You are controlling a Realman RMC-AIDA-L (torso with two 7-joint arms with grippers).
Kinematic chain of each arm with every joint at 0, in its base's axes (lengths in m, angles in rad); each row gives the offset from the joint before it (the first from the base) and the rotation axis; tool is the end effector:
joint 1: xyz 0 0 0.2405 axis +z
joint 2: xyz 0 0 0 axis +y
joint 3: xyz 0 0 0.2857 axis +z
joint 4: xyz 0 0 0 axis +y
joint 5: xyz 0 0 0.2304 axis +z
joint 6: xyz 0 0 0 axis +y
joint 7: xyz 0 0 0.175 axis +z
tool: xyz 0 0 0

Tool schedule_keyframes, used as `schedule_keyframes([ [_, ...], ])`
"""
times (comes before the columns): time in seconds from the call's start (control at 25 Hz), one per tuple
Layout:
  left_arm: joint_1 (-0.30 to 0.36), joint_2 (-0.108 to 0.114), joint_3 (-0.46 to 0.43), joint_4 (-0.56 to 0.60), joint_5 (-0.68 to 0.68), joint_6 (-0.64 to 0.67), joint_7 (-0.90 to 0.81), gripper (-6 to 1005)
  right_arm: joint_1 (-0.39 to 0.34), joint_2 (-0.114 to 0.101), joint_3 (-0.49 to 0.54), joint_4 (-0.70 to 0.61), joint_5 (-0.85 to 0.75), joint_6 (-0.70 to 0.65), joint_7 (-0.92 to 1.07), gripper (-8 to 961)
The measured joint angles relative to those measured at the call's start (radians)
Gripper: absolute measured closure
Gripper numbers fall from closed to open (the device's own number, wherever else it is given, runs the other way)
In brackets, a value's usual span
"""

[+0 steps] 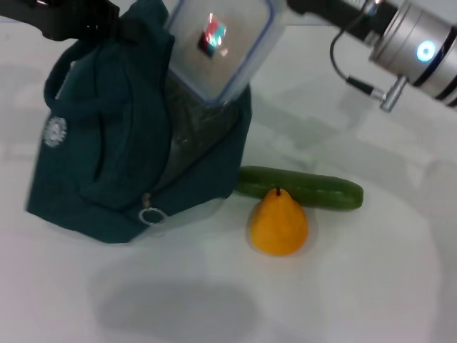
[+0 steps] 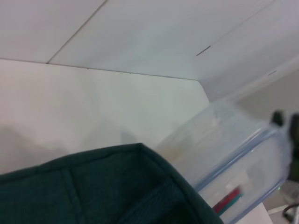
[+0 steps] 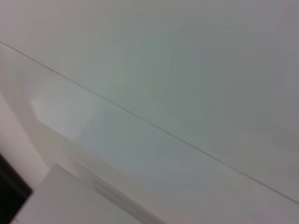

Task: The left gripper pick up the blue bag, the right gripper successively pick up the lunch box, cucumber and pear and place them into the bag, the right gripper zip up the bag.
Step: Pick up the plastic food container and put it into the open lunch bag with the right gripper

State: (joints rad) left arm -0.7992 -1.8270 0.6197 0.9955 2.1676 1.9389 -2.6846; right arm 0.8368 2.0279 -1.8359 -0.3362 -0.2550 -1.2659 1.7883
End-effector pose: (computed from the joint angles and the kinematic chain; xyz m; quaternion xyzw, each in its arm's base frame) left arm -0.1888 0.4271 0.1209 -0.8267 -0.5435 -0.1424 0.0281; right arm 0.1012 0.4499 -0.0742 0.7138 -0.4517 -0.5329 0.0489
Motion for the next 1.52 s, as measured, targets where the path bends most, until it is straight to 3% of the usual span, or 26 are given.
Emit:
schedule_keyframes([
  [0.32, 0.01, -0.009, 0.0, -0.003, -0.001, -0.003, 0.005, 954, -0.033, 0.0, -0.113, -0.003, 0.05, 0.037, -0.025, 857],
  [0.88, 0.006, -0.051, 0.026, -0.005, -0.007, -0.001, 0.005, 954, -0.039, 0.0, -0.119, -0.036, 0.054, 0.024, -0.059, 857],
  [1.52, 0.017, -0.045, 0.015, -0.044, -0.052, -0.016, 0.006, 954, -0.055, 0.0, -0.21, -0.036, 0.051, 0.063, -0.06, 856],
])
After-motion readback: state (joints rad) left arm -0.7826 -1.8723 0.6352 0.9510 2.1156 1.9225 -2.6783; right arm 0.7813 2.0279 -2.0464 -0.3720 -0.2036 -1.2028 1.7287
